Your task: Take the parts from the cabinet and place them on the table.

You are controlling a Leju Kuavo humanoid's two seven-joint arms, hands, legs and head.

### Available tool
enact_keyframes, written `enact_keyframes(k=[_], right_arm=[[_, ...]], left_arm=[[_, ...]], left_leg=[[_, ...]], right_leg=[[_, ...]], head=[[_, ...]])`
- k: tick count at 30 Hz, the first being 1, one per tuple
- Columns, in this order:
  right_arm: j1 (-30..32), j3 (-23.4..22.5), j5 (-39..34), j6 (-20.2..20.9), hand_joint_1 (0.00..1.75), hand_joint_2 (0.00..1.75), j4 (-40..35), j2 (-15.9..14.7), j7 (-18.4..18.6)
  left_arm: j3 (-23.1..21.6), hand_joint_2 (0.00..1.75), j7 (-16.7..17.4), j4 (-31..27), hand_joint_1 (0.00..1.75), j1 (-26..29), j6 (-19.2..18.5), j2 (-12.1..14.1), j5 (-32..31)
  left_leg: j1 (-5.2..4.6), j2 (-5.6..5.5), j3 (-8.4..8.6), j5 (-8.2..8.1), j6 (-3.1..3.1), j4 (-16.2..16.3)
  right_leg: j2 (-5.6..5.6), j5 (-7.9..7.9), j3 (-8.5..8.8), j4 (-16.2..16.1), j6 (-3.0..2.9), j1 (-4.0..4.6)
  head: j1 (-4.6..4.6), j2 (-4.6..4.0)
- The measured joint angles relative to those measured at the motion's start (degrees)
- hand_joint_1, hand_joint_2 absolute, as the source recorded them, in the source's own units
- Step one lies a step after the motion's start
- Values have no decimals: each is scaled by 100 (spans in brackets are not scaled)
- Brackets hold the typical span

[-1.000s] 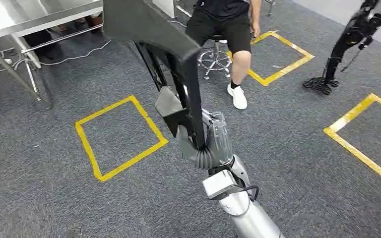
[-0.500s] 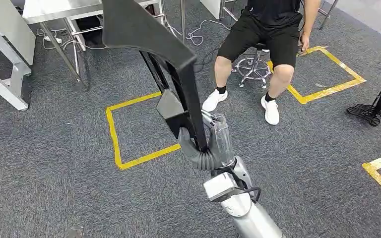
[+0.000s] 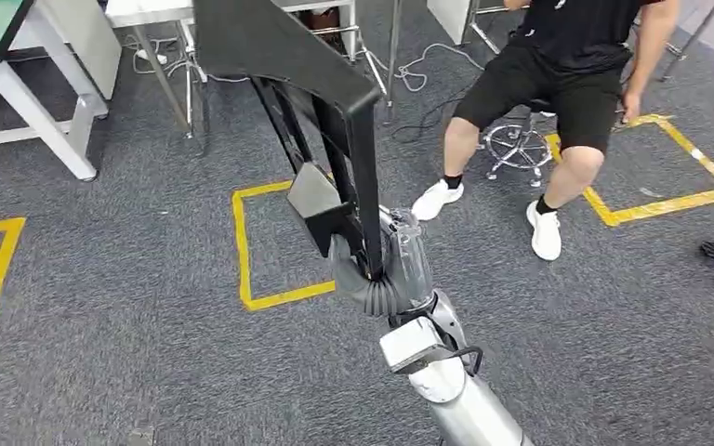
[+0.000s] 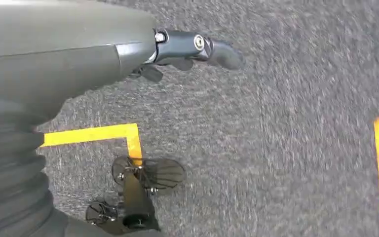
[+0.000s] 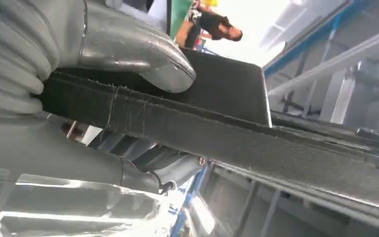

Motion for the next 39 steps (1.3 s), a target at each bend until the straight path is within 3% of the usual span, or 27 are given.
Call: enact_keyframes(k=[1,2,3,5,6,7,8,10,11,12,15,16,17,20,21,23,25,26,27,30,31,32,33,35,36,37,39], right_arm=[[0,-2,-19,0,175,175,-9,11,11],[-5,0,-24,0,175,175,-18,13,7],[-9,-2,-26,0,175,175,-22,9,4],[24,-4,-37,0,175,175,-17,-20,9],[38,-4,-61,9,175,175,-17,-37,13],[40,-4,-76,13,175,175,-17,-46,13],[39,-4,-81,13,175,175,-17,-50,13],[39,-4,-83,11,175,175,-17,-57,13],[35,-4,-83,7,175,175,-20,-61,13],[42,-4,-81,2,175,175,-18,-59,9],[57,-4,-57,-13,175,175,-17,-63,9],[58,-4,-50,-29,175,175,-17,-57,9],[59,-4,-39,-33,175,175,-17,-55,9],[72,-4,-22,-35,175,175,-15,-55,4],[83,-4,-22,-35,175,175,-9,-59,4],[95,-4,-22,-39,175,175,0,-63,7],[100,-4,-11,-50,175,175,-2,-61,4],[100,-4,-4,-63,175,175,-2,-59,4],[99,-4,13,-90,175,175,0,-63,-2],[118,-2,37,-114,175,175,0,-59,-4],[119,-2,44,-120,175,175,-6,-44,-4],[124,-7,46,-135,175,175,-2,-55,-4],[108,-4,46,-142,175,175,-2,-59,-11],[128,-7,48,-149,175,175,0,-83,-13],[142,-7,53,-160,175,175,2,-96,-4],[148,-7,68,-177,175,175,7,-107,4],[140,-7,81,-232,175,175,7,-107,33]], left_arm=[[0,175,-4,0,0,21,-9,0,2],[0,175,-4,0,0,8,-13,-13,2],[0,175,-4,0,0,-12,-17,-17,4],[0,175,-4,0,0,-36,-24,-17,9],[0,175,-4,0,0,-31,-33,-17,9],[0,175,-4,0,0,-22,-59,-17,9],[0,175,-4,0,0,-15,-81,-20,9],[0,175,-15,0,0,-15,-131,-26,24],[0,175,-26,0,0,-12,-142,-26,26],[2,175,-35,0,0,-3,-188,-26,39],[2,175,-70,0,0,39,-260,-17,55],[4,175,-79,-2,0,38,-277,7,55],[2,175,-87,0,0,36,-297,-4,55],[4,175,-98,0,0,38,-306,-4,61],[4,175,-101,0,0,41,-306,-4,61],[4,175,-114,0,0,43,-319,-4,61],[4,175,-125,0,0,36,-332,-2,59],[4,175,-129,0,0,29,-341,4,55],[2,175,-129,0,0,20,-341,4,41],[4,175,-133,0,0,27,-341,9,41],[4,175,-131,-2,0,25,-341,11,41],[4,175,-133,0,0,28,-365,-2,39],[4,175,-127,0,0,16,-376,-7,33],[4,175,-107,0,0,4,-391,-9,33],[4,175,-103,0,0,8,-393,-9,33],[4,175,-92,0,0,16,-402,-9,33],[4,175,-77,0,0,18,-417,-15,33]], left_leg=[[75,-68,135,52,57,-148],[69,-101,173,63,93,-208],[67,-135,181,64,120,-213],[66,-249,181,37,150,-209],[65,-310,185,26,146,-206],[65,-360,200,16,138,-204],[65,-405,219,1,126,-202],[65,-483,263,-43,69,-180],[24,-504,247,-69,31,-148],[0,-524,236,-127,1,-87],[39,-516,236,-123,-65,-91],[70,-480,217,-178,-97,-48],[59,-384,178,-284,-136,118],[118,-281,-458,-878,-236,1427],[133,-278,-622,-916,-251,1693],[139,-277,-534,-616,-234,1391],[129,-274,-22,-87,-154,365],[101,-254,192,-44,-84,-36],[58,-232,209,-91,-64,-62],[12,-257,213,-122,43,-78],[45,-273,342,-55,88,-234],[61,-267,412,-23,95,-337],[71,-263,447,-3,164,-376],[59,-282,451,-23,172,-378],[57,-294,448,-37,171,-375],[58,-309,452,-50,154,-368],[64,-339,475,-85,111,-344]], right_leg=[[202,-51,-33,80,23,0],[428,-151,-132,306,-14,-1],[546,-306,-339,682,-62,-13],[616,-632,-944,1662,-108,-15],[622,-637,-1160,1921,-75,-14],[623,-508,-1197,1827,-16,-13],[623,-288,-1099,1487,49,-13],[626,237,-685,439,133,-14],[635,350,-574,97,115,-1],[648,426,-529,58,20,-17],[644,452,-517,65,-103,6],[646,460,-475,41,-137,-74],[641,445,-443,35,-193,-67],[635,395,-386,37,-262,-35],[636,386,-378,38,-273,-29],[640,370,-349,38,-282,-18],[645,337,-292,34,-260,-8],[644,326,-272,25,-248,-11],[642,312,-290,28,-217,57],[624,304,-256,-29,-134,16],[626,285,-262,-54,-86,92],[623,236,-298,83,-93,53],[645,77,-454,405,-140,54],[644,-236,-979,1327,-186,39],[643,-317,-1200,1667,-167,34],[643,-270,-1283,1723,-117,21],[640,96,-1023,1064,23,-20]], head=[[37,0],[41,0],[44,0],[83,0],[83,0],[85,0],[85,0],[98,0],[109,0],[92,0],[57,0],[57,0],[33,0],[13,0],[13,0],[11,0],[11,0],[15,0],[22,0],[11,0],[11,0],[35,0],[48,0],[63,2],[61,0],[68,0],[74,0]])
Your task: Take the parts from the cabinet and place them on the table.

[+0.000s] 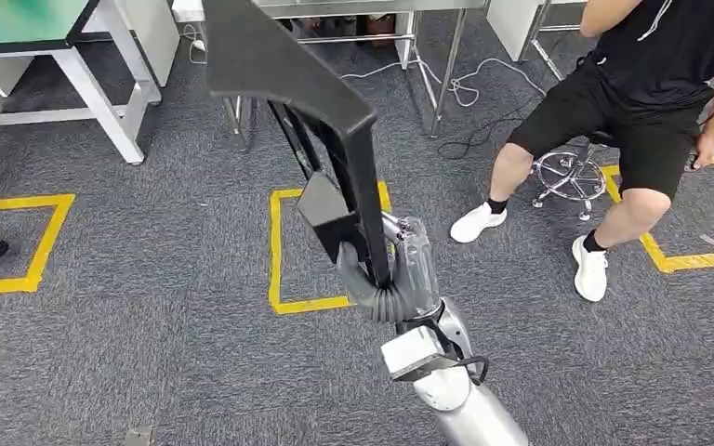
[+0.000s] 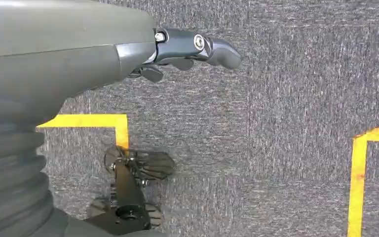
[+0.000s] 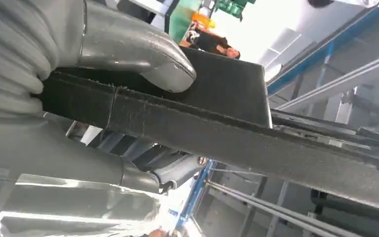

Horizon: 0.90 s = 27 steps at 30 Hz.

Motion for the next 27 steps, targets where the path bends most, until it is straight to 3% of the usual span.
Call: enact_keyframes(k=[1,2,4,6,7,8,10,11,12,13,14,15,17,18,20,22,23,24,25,26,27], right_arm=[[-2,0,2,-13,175,175,0,0,9],[-2,0,4,-22,175,175,0,0,11],[-2,-2,7,-33,175,175,-2,11,20],[-3,-4,7,-44,175,175,-2,15,24],[-5,-7,7,-46,175,175,-2,20,24],[-5,-7,7,-46,175,175,-2,31,24],[-6,-7,7,-46,175,175,-2,50,24],[-5,-4,9,-46,175,175,-2,52,24],[1,-4,9,-52,175,175,0,50,24],[3,-4,9,-68,175,175,2,48,28],[3,-4,13,-122,175,175,2,50,57],[3,-7,13,-168,175,175,2,50,72],[3,-7,7,-227,175,175,2,70,98],[1,-7,2,-247,175,175,4,76,100],[14,-7,0,-280,175,175,4,76,100],[65,-9,2,-288,175,175,5,76,98],[65,-9,2,-299,175,175,7,76,94],[52,-7,2,-308,175,175,9,70,90],[32,-2,4,-308,175,175,9,70,83],[39,-2,2,-308,175,175,11,66,81],[63,-2,4,-310,175,175,15,55,81]], left_arm=[[0,175,-2,0,0,-2,-2,-2,0],[0,175,0,0,0,-2,-2,-2,0],[0,175,2,0,0,2,0,4,-2],[0,175,4,0,0,6,0,4,-11],[0,175,4,-2,0,4,0,11,-11],[0,175,4,0,0,6,0,13,-11],[-2,175,4,0,0,0,0,4,-11],[-2,175,4,0,0,3,0,7,-9],[-2,175,4,0,0,10,0,9,-11],[-2,175,4,0,0,16,2,7,-11],[-2,175,4,0,0,19,9,7,-13],[-2,175,2,0,0,17,11,7,-22],[-2,175,0,0,0,16,20,9,-37],[-2,175,4,0,0,10,31,22,-55],[-4,175,18,0,0,-1,52,18,-77],[-2,175,18,0,0,13,63,22,-74],[-2,175,18,0,0,18,68,20,-74],[-2,175,11,2,0,11,78,7,-74],[-2,175,11,2,0,2,81,7,-74],[-2,175,13,2,0,-2,92,7,-74],[-2,175,13,2,0,0,96,7,-74]], left_leg=[[8,-19,12,-30,-35,30],[-1,-29,6,-79,-85,91],[-37,-35,-23,-155,-164,158],[-6,-35,-10,-166,-185,145],[20,-33,-10,-195,-214,171],[39,-10,-17,-249,-249,252],[58,51,-308,-603,-309,903],[66,62,-605,-837,-333,1469],[68,62,-847,-952,-343,1875],[68,62,-969,-939,-338,2020],[68,62,-986,-754,-321,1902],[65,62,-841,-469,-289,1521],[52,62,-372,109,-181,489],[20,71,-267,36,-132,318],[-56,76,-279,-10,-63,255],[-74,63,-233,-45,53,118],[-19,37,-43,4,98,-3],[-45,39,44,2,109,-22],[-43,31,61,-1,138,-18],[-51,26,64,-17,148,-17],[-55,20,63,-34,147,-15]], right_leg=[[-2,239,269,-563,59,-26],[-5,405,506,-1082,82,-57],[9,400,531,-1063,-41,-29],[15,383,538,-1060,-100,-6],[15,389,569,-1071,-155,-67],[19,378,604,-1078,-172,-78],[14,339,653,-1078,-229,-60],[11,319,672,-1076,-255,-44],[11,304,684,-1075,-273,-30],[14,294,693,-1074,-284,-24],[20,270,719,-1074,-292,-13],[33,244,759,-1075,-283,-7],[43,190,852,-1084,-271,6],[45,170,861,-1093,-250,24],[43,147,829,-1132,-178,29],[39,278,909,-1043,-31,63],[34,184,843,-999,-35,73],[31,89,849,-840,-34,64],[39,-49,701,-540,-92,60],[37,-226,416,-72,-153,54],[38,-382,124,362,-170,35]], head=[[2,2],[7,2],[-11,2],[-13,0],[-15,2],[-9,0],[-52,0],[-55,0],[-55,0],[-55,0],[-55,0],[-57,0],[-55,0],[-37,2],[-55,0],[-50,0],[-48,2],[-41,0],[-39,0],[-24,0],[-24,0]])
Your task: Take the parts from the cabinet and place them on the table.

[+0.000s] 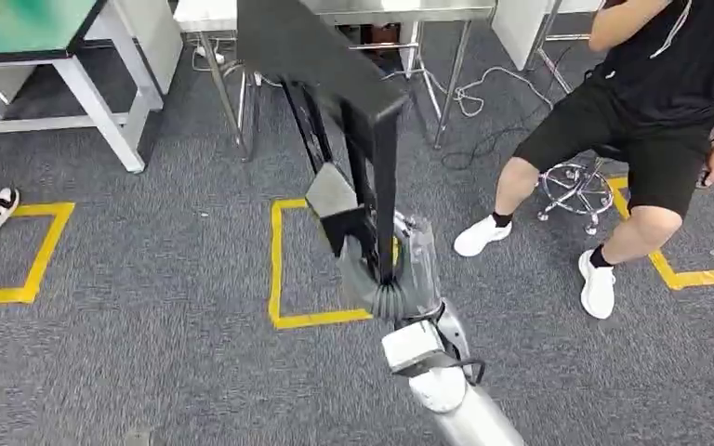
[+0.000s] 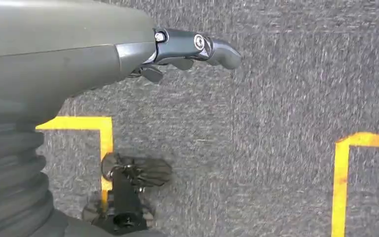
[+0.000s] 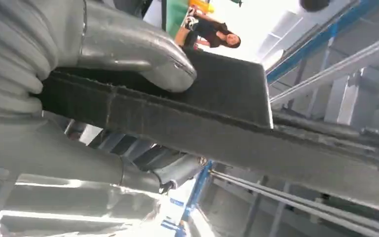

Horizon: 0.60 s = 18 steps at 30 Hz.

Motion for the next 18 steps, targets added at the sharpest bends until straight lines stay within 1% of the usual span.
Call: enact_keyframes(k=[1,2,3,4,5,6,7,8,9,10,11,12,13,14,15,16,17,18], right_arm=[[24,0,-2,0,175,175,11,-13,0],[41,0,0,2,175,175,17,-24,0],[43,0,-4,0,175,175,22,-33,0],[41,0,-4,0,175,175,22,-33,0],[38,0,-4,0,175,175,22,-37,0],[43,0,-4,0,175,175,26,-39,0],[38,4,-4,0,175,175,31,-39,0],[34,2,-4,0,175,175,29,-37,-2],[47,0,-2,0,175,175,31,-37,-2],[49,0,-4,0,175,175,33,-37,0],[46,0,-4,-5,175,175,33,-31,0],[38,-4,-2,-5,175,175,31,-22,0],[31,-2,0,-5,175,175,33,-9,-2],[33,-2,-2,-5,175,175,33,-2,-2],[39,-2,0,-5,175,175,33,-2,-2],[46,-2,0,-5,175,175,35,-7,-2],[54,-4,0,-5,175,175,39,-7,-2],[56,-4,0,-5,175,175,39,-7,-2]], left_arm=[[2,175,2,0,0,8,0,0,0],[2,175,2,0,0,14,0,-2,0],[2,175,2,0,0,19,0,-11,0],[0,175,2,0,0,17,0,-17,0],[0,175,2,0,0,17,0,-28,0],[2,175,2,0,0,16,0,-28,0],[2,175,2,0,0,11,0,-26,0],[2,175,2,0,0,8,0,-26,0],[2,175,4,0,0,15,2,-26,0],[2,175,4,0,0,17,9,-26,0],[2,175,2,-2,0,14,13,-20,0],[2,175,2,-4,0,10,15,-20,-2],[0,175,0,-2,0,7,15,-20,-2],[0,175,2,-2,0,6,15,-20,-2],[0,175,2,-2,0,11,15,-17,-2],[0,175,2,-2,0,18,15,-20,-2],[0,175,2,-2,0,23,15,-17,-2],[0,175,2,-2,0,26,15,-17,0]], left_leg=[[0,-4,7,-19,-9,4],[1,-12,25,-39,-25,5],[2,-27,48,-64,-49,11],[5,-35,87,-98,-80,21],[9,-41,132,-140,-117,34],[10,-39,165,-187,-159,49],[-14,-49,164,-210,-188,73],[-20,-42,120,-245,-238,73],[-21,-31,169,-246,-267,107],[-15,-35,172,-252,-279,127],[8,-36,169,-289,-309,153],[26,14,57,-328,-355,356],[36,39,-135,-390,-393,724],[56,40,-387,-520,-424,1137],[72,40,-657,-715,-448,1535],[82,41,-881,-867,-462,1817],[87,41,-1013,-873,-467,1888],[87,42,-1002,-694,-453,1688]], right_leg=[[-2,-45,-208,254,59,-5],[-2,13,-266,217,99,-13],[-5,182,-194,-66,161,-20],[-7,468,3,-582,288,-39],[-12,771,255,-1181,367,-58],[-24,906,370,-1482,334,-62],[-39,724,342,-1528,208,-4],[-39,769,435,-1510,110,2],[-25,832,397,-1525,44,-11],[-20,831,432,-1518,-5,-14],[-13,831,494,-1521,-30,-78],[-12,812,567,-1543,-75,-73],[-16,784,598,-1544,-117,-63],[-15,758,621,-1543,-151,-50],[-13,724,640,-1542,-170,-40],[-5,692,662,-1540,-170,-29],[8,660,702,-1539,-170,-23],[18,615,762,-1540,-161,-12]], head=[[7,2],[7,2],[6,0],[7,0],[9,0],[5,2],[2,0],[7,2],[-20,0],[-17,0],[-24,0],[-15,0],[-40,2],[-31,0],[-33,0],[-35,0],[-33,0],[-35,0]])
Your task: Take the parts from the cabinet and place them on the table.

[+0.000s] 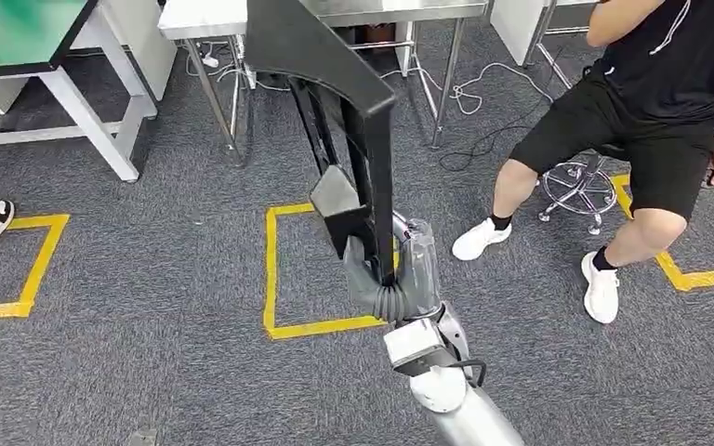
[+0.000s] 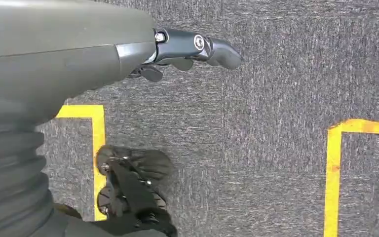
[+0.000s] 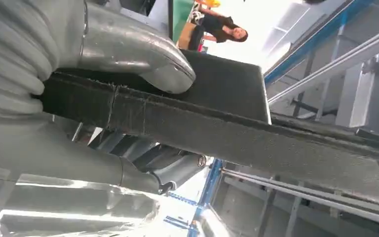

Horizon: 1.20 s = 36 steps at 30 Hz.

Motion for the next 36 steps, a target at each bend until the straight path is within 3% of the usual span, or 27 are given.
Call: enact_keyframes(k=[2,3,4,5,8,9,10,13,14,15,16,18,19,20,21,23,25,27,28,29,30,31,32,33,34,35,36], right_arm=[[-5,2,-7,0,175,175,0,2,0],[-12,0,-13,0,175,175,0,15,-2],[-21,2,-31,0,175,175,2,17,-4],[-33,0,-50,0,175,175,2,17,-13],[-62,4,-103,28,175,175,7,35,-11],[-66,2,-116,39,175,175,7,28,-11],[-103,4,-116,48,175,175,4,28,-11],[-110,9,-149,77,175,175,11,11,-11],[-106,11,-194,113,175,175,26,-4,-11],[-111,11,-223,151,175,175,44,-7,-11],[-131,11,-254,160,175,175,59,0,-11],[-195,11,-284,199,175,175,101,4,-11],[-234,11,-302,205,175,175,136,6,-11],[-263,11,-308,207,175,175,161,15,-9],[-261,9,-308,212,175,175,175,33,-11],[-292,7,-315,212,175,175,197,57,-9],[-329,2,-315,212,175,175,201,87,-9],[-363,4,-315,212,175,175,223,114,-9],[-357,4,-315,212,175,175,232,114,-9],[-345,4,-319,212,175,175,249,111,-9],[-342,2,-330,212,175,175,267,111,-9],[-343,2,-334,212,175,175,278,111,-9],[-345,4,-334,214,175,175,278,114,-11],[-350,2,-334,221,175,175,280,120,-13],[-357,2,-337,223,175,175,291,120,-15],[-361,7,-345,229,175,175,308,125,-24],[-369,11,-352,240,175,175,319,142,-28]], left_arm=[[0,175,0,0,0,-2,0,0,-2],[0,175,0,0,0,-2,2,2,-2],[2,175,2,2,0,-4,4,26,-2],[0,175,0,2,0,-16,4,17,-4],[2,175,11,4,0,5,20,26,-18],[2,175,13,4,0,3,17,20,-20],[2,175,4,2,0,-19,17,20,-22],[2,175,-9,2,0,-34,13,20,-37],[2,175,-20,2,0,-24,13,17,-37],[2,175,-28,4,0,-14,17,7,-33],[2,175,-35,2,0,-15,17,2,-24],[2,175,-48,2,0,-24,20,-11,-20],[2,175,-50,2,0,-34,20,-11,-20],[2,175,-57,2,0,-34,28,-11,-20],[2,175,-61,-2,0,-47,39,-13,-20],[2,175,-63,-4,0,-45,50,-13,-20],[2,175,-63,-7,0,-70,52,-9,-20],[0,175,-55,-4,0,-79,52,-17,-31],[0,175,-50,-4,0,-76,52,-15,-28],[2,175,-50,-4,0,-72,52,-17,-28],[2,175,-48,-4,0,-68,52,-15,-26],[2,175,-46,-4,0,-65,52,-15,-26],[2,175,-44,-4,0,-66,52,-15,-26],[2,175,-39,-4,0,-67,52,-15,-26],[13,175,-33,-4,0,-59,55,24,-17],[17,175,-31,0,0,-58,52,11,-18],[26,175,-31,-9,0,-53,57,35,-15]], left_leg=[[-12,0,323,620,79,-870],[-38,2,541,983,172,-1408],[-87,22,548,882,214,-1449],[-138,28,557,741,264,-1483],[-169,-13,720,802,412,-1650],[-121,-1,895,836,431,-1725],[-109,-4,941,837,466,-1748],[-117,-25,970,759,444,-1745],[-117,-34,991,731,433,-1744],[-115,-44,1036,692,416,-1740],[-106,-54,1087,651,389,-1739],[-89,-69,1221,546,318,-1733],[-125,-75,1237,494,275,-1690],[-132,-85,1219,416,248,-1660],[-138,-74,1214,366,199,-1668],[-119,-70,1291,341,152,-1604],[-73,-22,1114,233,79,-1240],[-40,-4,573,-28,15,-334],[-24,-2,296,-213,-5,47],[-15,0,80,-345,-11,273],[-14,1,-12,-326,3,240],[-19,0,15,-148,42,-16],[-35,-2,138,173,100,-442],[-75,-1,299,578,217,-941],[-166,2,399,1010,389,-1343],[-285,-59,387,1052,421,-1532],[-293,-147,420,1019,454,-1558]], right_leg=[[5,-93,148,-9,16,22],[5,-144,197,-22,23,23],[10,-172,258,-23,49,52],[16,-185,229,-59,79,18],[7,-133,348,16,206,82],[-4,-241,244,145,188,73],[-4,-344,113,446,159,80],[-7,-780,-760,1731,142,54],[-7,-826,-957,1914,171,52],[-11,-698,-1014,1793,252,41],[-14,-455,-936,1446,321,31],[-29,206,-595,367,492,-13],[-50,354,-564,6,499,-9],[-77,210,-536,24,279,0],[-55,295,-471,22,233,7],[-40,281,-407,4,101,-26],[-32,245,-269,-16,36,-56],[-28,174,-196,-16,-34,-33],[-23,134,-162,-14,-37,-22],[-9,85,-113,-14,-37,-12],[11,36,-49,-14,-32,1],[24,-19,32,-16,-29,23],[29,-79,124,-21,-30,49],[28,-139,212,-31,-32,82],[33,-182,199,-48,-40,35],[80,-226,275,-47,10,94],[74,-270,302,-79,50,122]], head=[[0,0],[2,0],[35,0],[18,2],[9,2],[-2,0],[24,0],[28,0],[24,0],[26,0],[31,0],[35,0],[59,0],[50,0],[17,2],[26,2],[28,0],[22,0],[20,0],[20,0],[20,0],[18,0],[15,0],[15,0],[46,0],[42,2],[57,0]])
